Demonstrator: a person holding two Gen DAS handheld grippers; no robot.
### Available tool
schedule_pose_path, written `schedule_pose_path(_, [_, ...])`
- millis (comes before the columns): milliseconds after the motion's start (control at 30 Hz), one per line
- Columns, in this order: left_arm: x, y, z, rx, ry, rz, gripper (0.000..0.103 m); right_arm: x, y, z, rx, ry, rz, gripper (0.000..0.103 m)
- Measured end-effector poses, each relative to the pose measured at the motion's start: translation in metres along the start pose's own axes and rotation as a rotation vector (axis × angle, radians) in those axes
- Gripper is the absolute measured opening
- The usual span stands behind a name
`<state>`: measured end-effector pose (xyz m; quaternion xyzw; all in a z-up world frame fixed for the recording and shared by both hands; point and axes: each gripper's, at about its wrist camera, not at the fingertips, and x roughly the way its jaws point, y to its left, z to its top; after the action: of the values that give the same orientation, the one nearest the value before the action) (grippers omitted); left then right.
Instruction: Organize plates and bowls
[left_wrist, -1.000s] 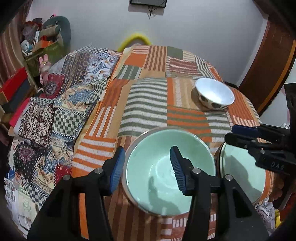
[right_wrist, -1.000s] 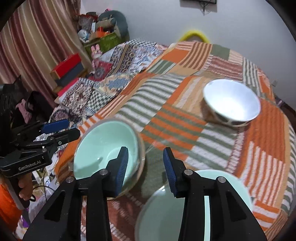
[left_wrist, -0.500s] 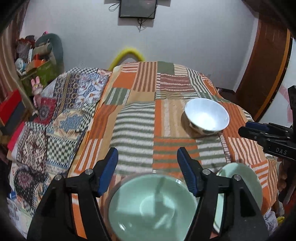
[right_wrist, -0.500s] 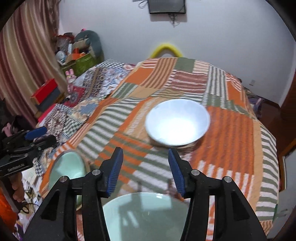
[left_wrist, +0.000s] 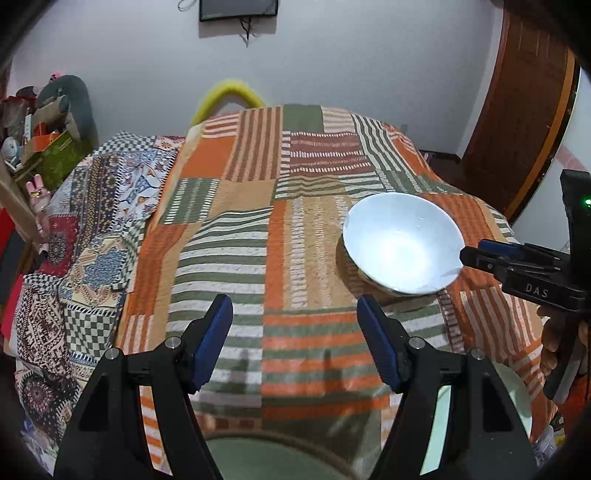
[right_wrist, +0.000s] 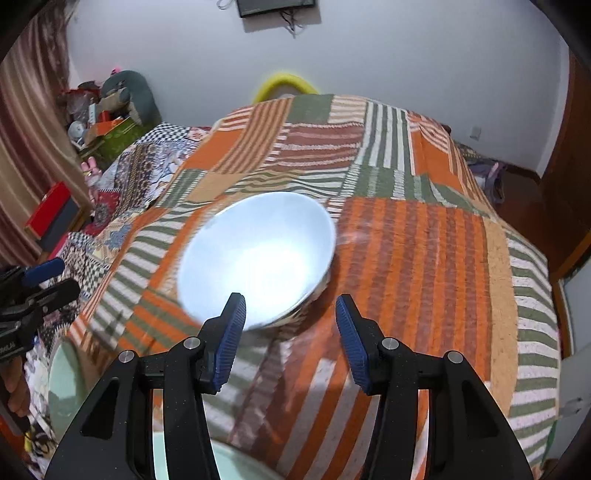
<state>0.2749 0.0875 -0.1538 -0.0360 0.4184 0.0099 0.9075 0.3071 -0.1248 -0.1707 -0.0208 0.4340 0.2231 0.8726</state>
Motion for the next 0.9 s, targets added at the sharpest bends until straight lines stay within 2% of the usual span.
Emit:
schedule_pose_path(267, [0.031,-0.001,0.011,-0.011,0.044,-0.012,0.07,0.03,-0.016,0.008,0.034,0.042,0.019,0.047])
schedule_pose_path(467, [0.038,-0.003,0.014,0.002,0.058,-0.012,0.07,0.041,-0.009,0.011,-0.002,0.042,0.013,0.038])
schedule_pose_path(533, [0.04,-0.003,0.015,0.004,0.067,-0.013,0.07,0.044,-0.006,0.01,-0.015,0.054,0.032,0.029])
schedule_pose_path(633, [0.044,-0.003,0.015,0.003,0.091,-0.016,0.07,0.045,-0.002,0.01,-0.043,0.051,0.024,0.026])
schedule_pose_path(900, [0.058,-0.002,0.011,0.004,0.156,-0.029,0.07,0.046,0.007,0.004,-0.062,0.075,0.102,0.023])
